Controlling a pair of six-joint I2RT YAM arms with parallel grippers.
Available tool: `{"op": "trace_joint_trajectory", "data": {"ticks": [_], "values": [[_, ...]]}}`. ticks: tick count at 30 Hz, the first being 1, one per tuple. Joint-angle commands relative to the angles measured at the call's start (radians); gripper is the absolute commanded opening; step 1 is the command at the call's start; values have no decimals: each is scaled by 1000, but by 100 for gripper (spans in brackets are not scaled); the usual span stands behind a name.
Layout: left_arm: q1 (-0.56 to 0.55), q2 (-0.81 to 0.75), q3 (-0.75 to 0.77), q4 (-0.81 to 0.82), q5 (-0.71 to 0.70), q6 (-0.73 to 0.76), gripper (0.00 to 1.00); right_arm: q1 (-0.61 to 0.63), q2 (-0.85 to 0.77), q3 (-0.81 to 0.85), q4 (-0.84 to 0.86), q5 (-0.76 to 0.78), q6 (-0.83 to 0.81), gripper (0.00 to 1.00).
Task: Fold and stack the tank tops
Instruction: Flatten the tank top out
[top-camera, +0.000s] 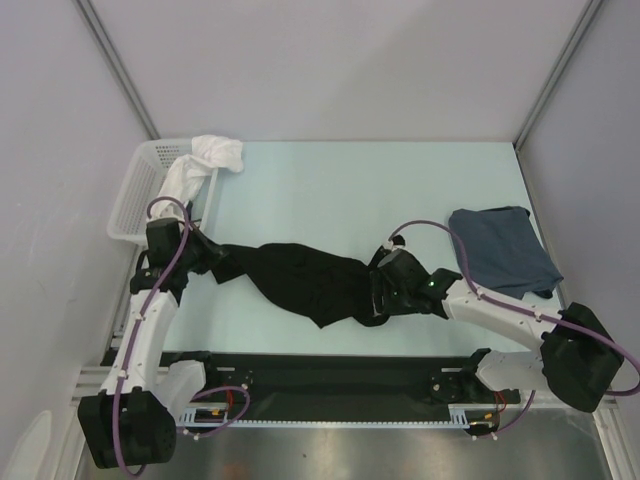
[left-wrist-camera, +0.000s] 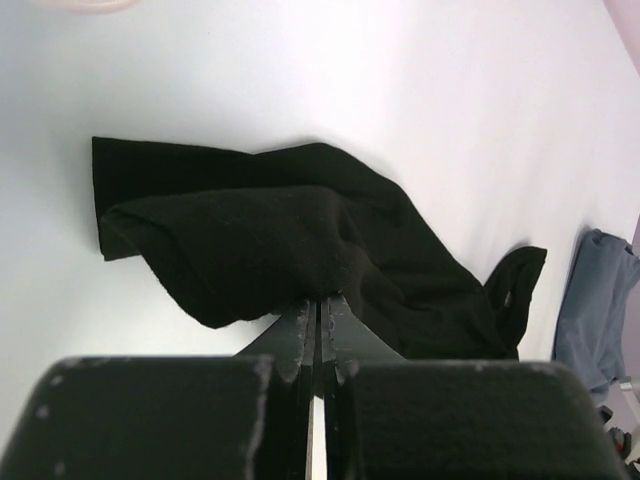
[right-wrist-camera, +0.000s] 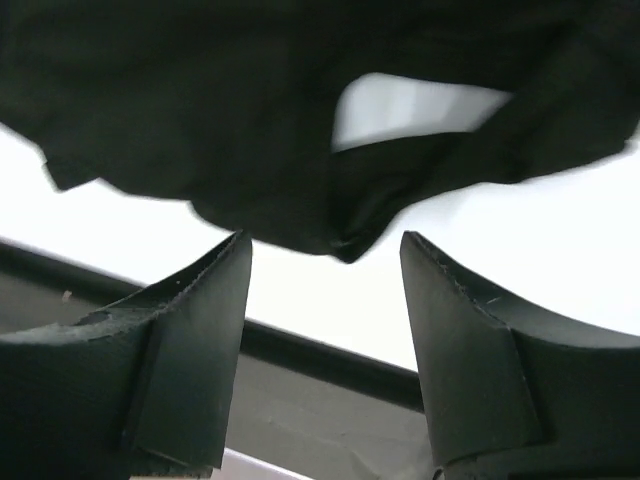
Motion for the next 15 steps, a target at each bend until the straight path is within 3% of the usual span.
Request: {"op": "trace_joint_trajectory", "data": {"ticks": [1,7,8,9,10,11,15], "values": [[8,-6,-8,65,18,-23,0,-31,11,-18,-1,137,67,66],[8,-26,-8,57,-5,-17,0,-62,106,-25,46,186,93,65],[8,-26,-8,55,-5,-17,0,-63,120,-29,59,176,97,61],[8,-29,-8,57,-6,-17,0,-65,135,-31,74,166,97,56],[8,-27,-8,55,-8,-17,0,-66,159,-28,93,156,97,41],[8,-29,-7,54,-9,-17,0,-69,164,-23,88,146,100,0],[6,-59,7,17,-28,-3,1,-69,44,23,-2,200,110,0]]}}
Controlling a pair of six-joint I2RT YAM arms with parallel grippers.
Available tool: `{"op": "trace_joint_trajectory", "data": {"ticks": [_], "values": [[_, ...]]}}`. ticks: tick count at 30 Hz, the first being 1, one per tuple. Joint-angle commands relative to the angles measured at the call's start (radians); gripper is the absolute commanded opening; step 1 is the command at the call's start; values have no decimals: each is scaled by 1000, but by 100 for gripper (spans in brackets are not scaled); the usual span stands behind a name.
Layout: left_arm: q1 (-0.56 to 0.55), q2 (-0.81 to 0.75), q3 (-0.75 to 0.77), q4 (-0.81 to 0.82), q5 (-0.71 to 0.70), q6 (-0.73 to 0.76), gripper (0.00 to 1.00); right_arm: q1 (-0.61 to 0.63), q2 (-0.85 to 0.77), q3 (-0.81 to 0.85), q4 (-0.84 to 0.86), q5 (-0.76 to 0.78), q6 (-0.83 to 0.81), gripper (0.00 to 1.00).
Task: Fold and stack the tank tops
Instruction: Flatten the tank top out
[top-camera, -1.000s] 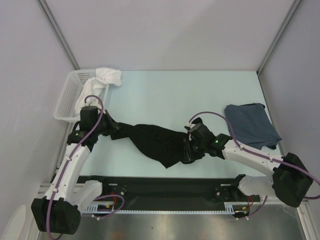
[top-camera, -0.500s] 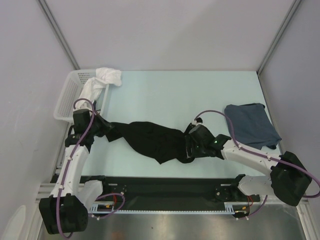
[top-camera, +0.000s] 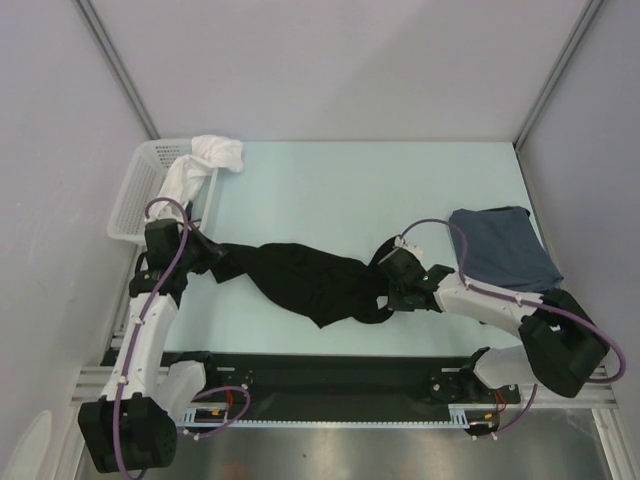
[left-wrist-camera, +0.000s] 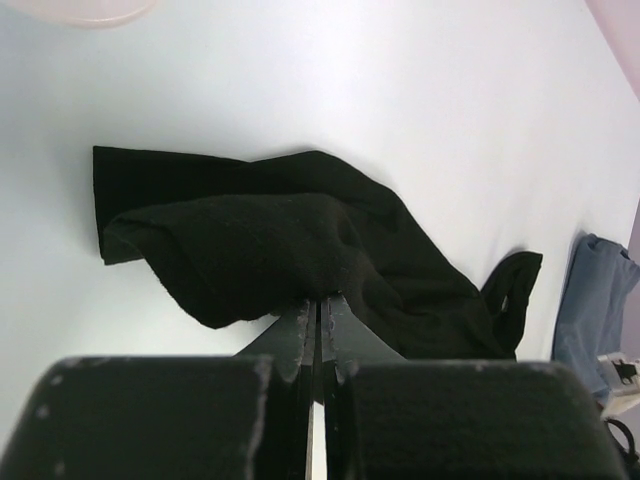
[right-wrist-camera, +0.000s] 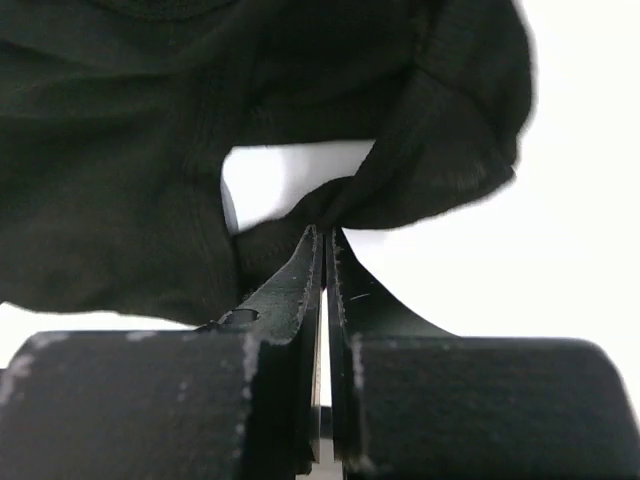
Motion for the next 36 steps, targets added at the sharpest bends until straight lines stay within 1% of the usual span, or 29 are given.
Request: {"op": "trace_joint_trajectory", "data": {"ticks": [1,2,3,5,6,7,8,9,10,11,12,13,14,15,16,17,18,19,20,22,23,24,26,27,28,29,30,32,36], "values": [[6,-65,11,-4,-30,-3,0,-11,-123,52,-90,88,20,0],[6,-74,5,-5,-29,-5,0,-42,-194,69,-106,94,-2,0],[6,-79,-17,22,-20,-11,0,-74,-215,103,-118,93,-17,0],[6,-60,-40,59,-7,-37,0,-150,-221,146,-120,38,-81,0],[6,-42,-43,79,21,-41,0,-242,-201,169,-116,12,-101,0],[6,-16,-41,91,34,-43,0,-278,-177,236,-115,-25,-120,0],[6,24,-40,102,39,-48,0,-313,-151,268,-113,-28,-137,0],[6,45,-40,123,25,-51,0,-370,-84,307,-107,-30,-163,0],[6,62,-40,133,13,-55,0,-407,-50,368,-86,-51,-171,0],[6,97,-38,151,3,-58,0,-440,-4,405,-74,-77,-178,0],[6,111,-38,163,-12,-61,0,-508,82,437,-60,-103,-181,0],[6,127,-41,177,-13,-74,1,-534,136,469,-37,-147,-180,0],[6,147,-44,212,-10,-80,4,-551,185,544,-32,-171,-180,11],[6,177,-47,231,-3,-83,15,-571,276,580,-52,-192,-180,29],[6,200,-49,249,3,-86,24,-570,306,614,-61,-203,-178,62],[6,220,-46,271,11,-83,42,-562,319,634,-69,-203,-178,69],[5,255,-34,272,13,-78,66,-551,296,625,-64,-192,-175,74],[5,269,-26,271,13,-75,93,-522,275,608,-42,-170,-180,76],[0,277,-20,269,16,-65,97,-508,244,586,-28,-165,-184,75],[-5,280,-11,271,7,-48,100,-479,167,511,3,-181,-203,68],[-11,271,-14,266,-6,-32,100,-453,143,482,11,-194,-207,49],[-23,261,-17,266,-23,-26,100,-435,121,427,32,-203,-212,39],[-43,228,-28,274,-58,-6,100,-386,70,369,63,-275,-227,29],[-67,221,-38,277,-66,0,98,-370,64,330,87,-295,-229,28],[-81,208,-41,283,-72,17,98,-355,64,319,97,-332,-230,31],[-87,208,-44,285,-85,23,97,-321,72,313,103,-349,-237,36],[-132,210,-44,282,-95,30,96,-307,81,315,106,-359,-237,40],[-156,220,-43,269,-116,46,95,-277,113,322,108,-366,-232,46],[-193,230,-70,280,-129,41,93,-217,167,319,156,-369,-186,47]]}}
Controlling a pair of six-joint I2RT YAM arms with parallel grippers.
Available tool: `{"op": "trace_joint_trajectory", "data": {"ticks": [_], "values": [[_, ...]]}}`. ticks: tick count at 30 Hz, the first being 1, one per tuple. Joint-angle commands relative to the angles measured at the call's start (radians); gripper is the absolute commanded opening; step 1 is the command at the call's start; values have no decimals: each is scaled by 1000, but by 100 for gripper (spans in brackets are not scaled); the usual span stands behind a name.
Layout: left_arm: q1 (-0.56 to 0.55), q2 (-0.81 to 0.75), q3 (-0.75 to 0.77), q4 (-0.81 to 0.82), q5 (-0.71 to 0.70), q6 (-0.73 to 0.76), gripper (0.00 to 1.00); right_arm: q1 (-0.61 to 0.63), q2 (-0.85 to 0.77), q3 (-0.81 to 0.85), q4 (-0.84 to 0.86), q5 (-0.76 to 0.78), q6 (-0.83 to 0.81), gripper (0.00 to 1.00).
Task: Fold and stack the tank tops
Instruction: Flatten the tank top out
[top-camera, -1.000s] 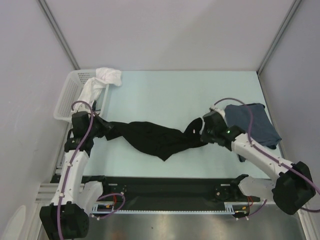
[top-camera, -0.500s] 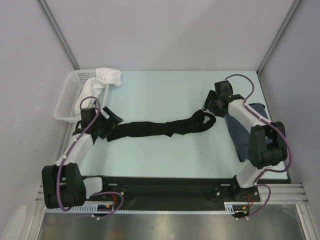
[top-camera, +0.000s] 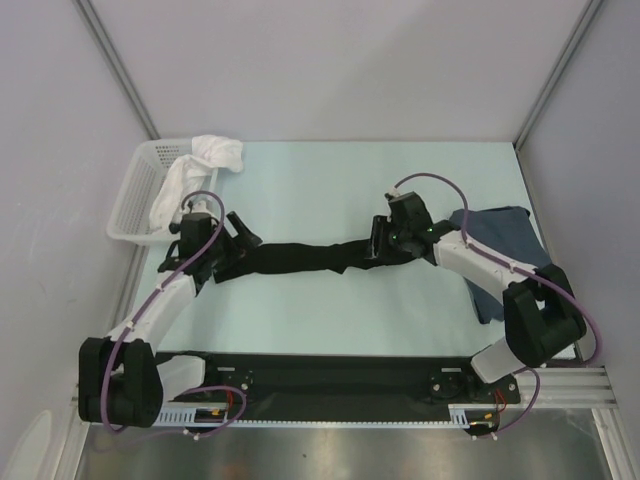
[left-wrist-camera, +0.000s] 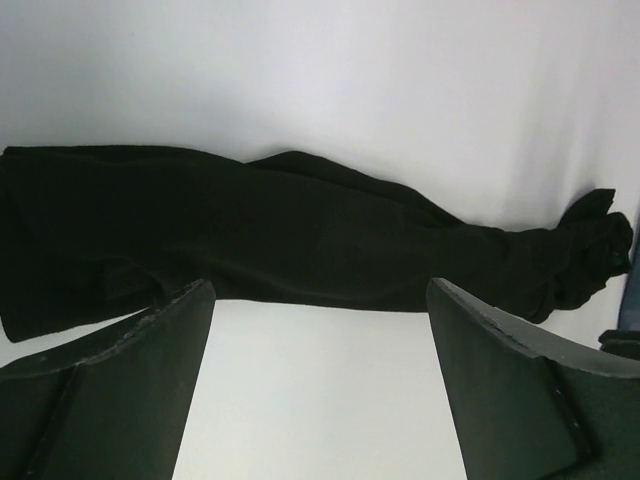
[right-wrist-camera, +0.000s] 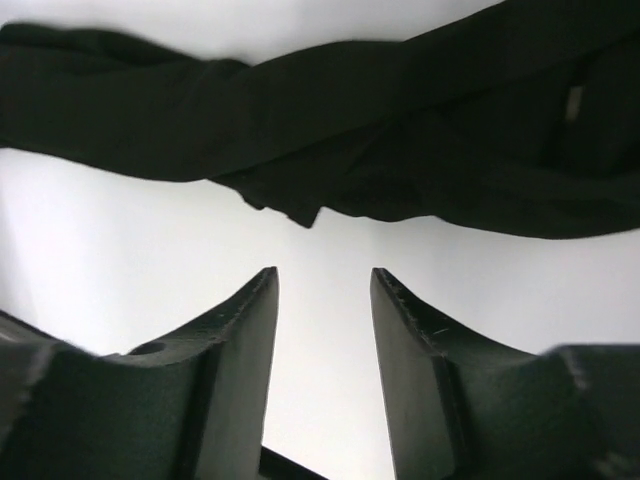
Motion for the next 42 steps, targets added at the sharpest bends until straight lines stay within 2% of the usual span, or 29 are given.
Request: {"op": "trace_joint_trajectory", "data": {"ticks": [1,10,18,21,22,25,31,36,40,42], "values": [[-17,2,-28,37,-32,25,92,41,44,-7,83,-24,37,51],[-22,1,-31,34,-25,28,89,92,156,-31,186,1,153,56],[-28,-27,-27,17,-42,34,89,106,228,5,234,50,173,49],[-31,-31,-27,16,-49,35,89,108,245,27,220,47,173,26],[-31,-31,-25,10,-49,40,89,108,240,28,212,44,172,12],[-37,-30,-18,-3,-65,49,89,120,182,9,174,56,161,0],[-65,10,2,-10,-93,57,89,120,-57,-149,88,68,150,0],[-137,62,58,-49,-141,81,89,106,-264,-263,-50,88,143,0],[-188,94,82,-78,-185,97,88,63,-428,-303,-151,88,129,0],[-212,105,93,-93,-194,106,86,34,-458,-311,-188,77,112,0]]}}
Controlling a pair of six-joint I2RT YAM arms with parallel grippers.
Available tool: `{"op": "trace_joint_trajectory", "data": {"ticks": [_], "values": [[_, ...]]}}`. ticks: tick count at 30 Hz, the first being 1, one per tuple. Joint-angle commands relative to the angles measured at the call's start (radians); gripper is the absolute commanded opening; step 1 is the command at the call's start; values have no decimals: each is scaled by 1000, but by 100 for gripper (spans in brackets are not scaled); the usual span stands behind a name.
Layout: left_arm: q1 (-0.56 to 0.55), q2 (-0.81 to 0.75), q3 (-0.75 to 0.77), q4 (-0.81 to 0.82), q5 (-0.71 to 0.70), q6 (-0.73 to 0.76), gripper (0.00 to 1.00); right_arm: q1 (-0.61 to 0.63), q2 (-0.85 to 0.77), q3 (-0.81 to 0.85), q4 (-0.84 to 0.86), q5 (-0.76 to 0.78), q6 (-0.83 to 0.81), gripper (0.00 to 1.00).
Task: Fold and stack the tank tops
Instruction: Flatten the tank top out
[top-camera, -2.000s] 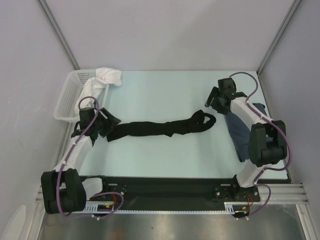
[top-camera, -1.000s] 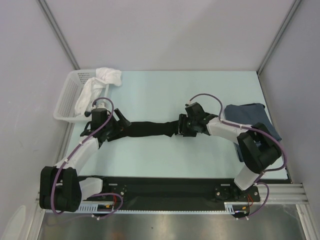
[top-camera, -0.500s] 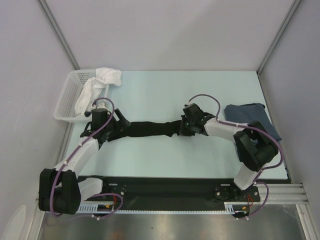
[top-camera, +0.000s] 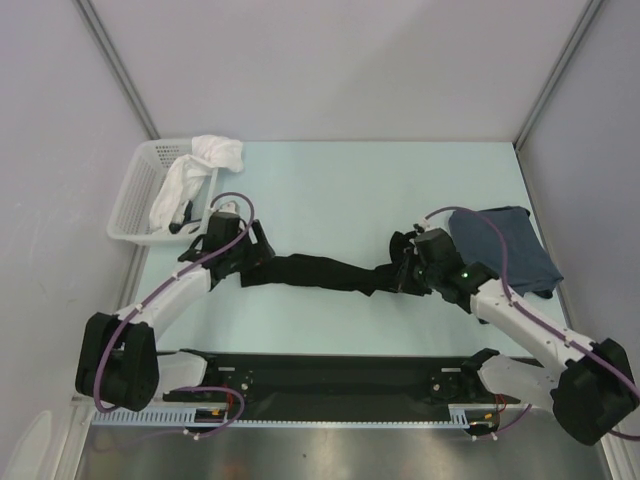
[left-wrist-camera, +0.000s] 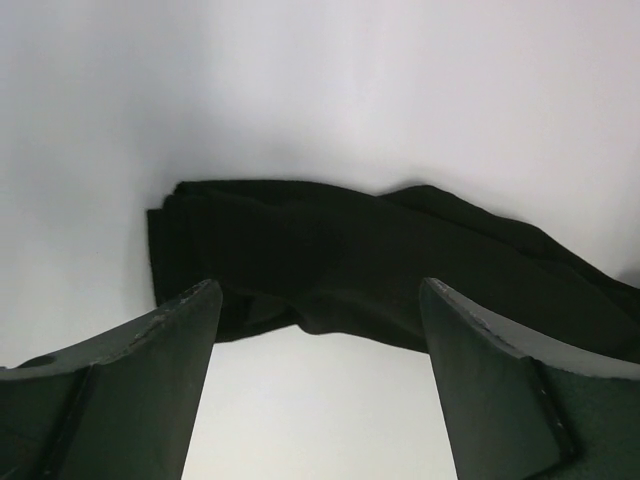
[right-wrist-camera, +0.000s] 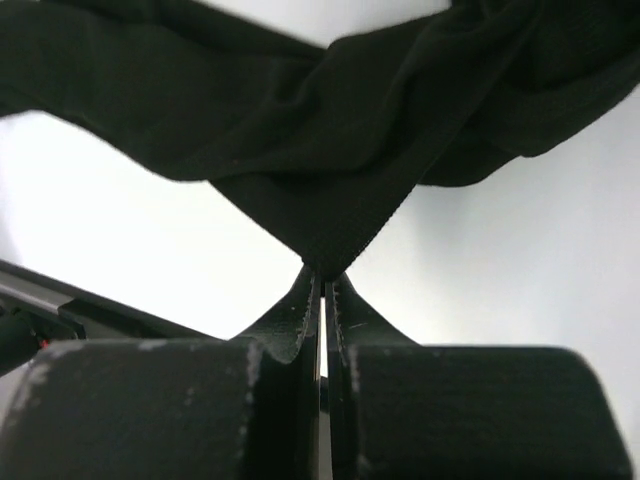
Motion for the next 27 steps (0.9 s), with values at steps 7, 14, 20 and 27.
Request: {"op": "trace_joint_trajectory", "data": {"ticks": [7,14,20,27], "values": [[-127,-51,23,-51,-85,46,72,-134,-67,-21,-97,-38,-80,0],[-195,-162,-66,11,-50,55,66,-191,2,-16,-38,-95,-108,0],[-230,-84,-20,-40,-47,58,52,-205,30,-12,-18,-104,-116,0],[-253,59,30,-51,-73,62,48,-214,40,-13,-6,-121,-119,0]]}}
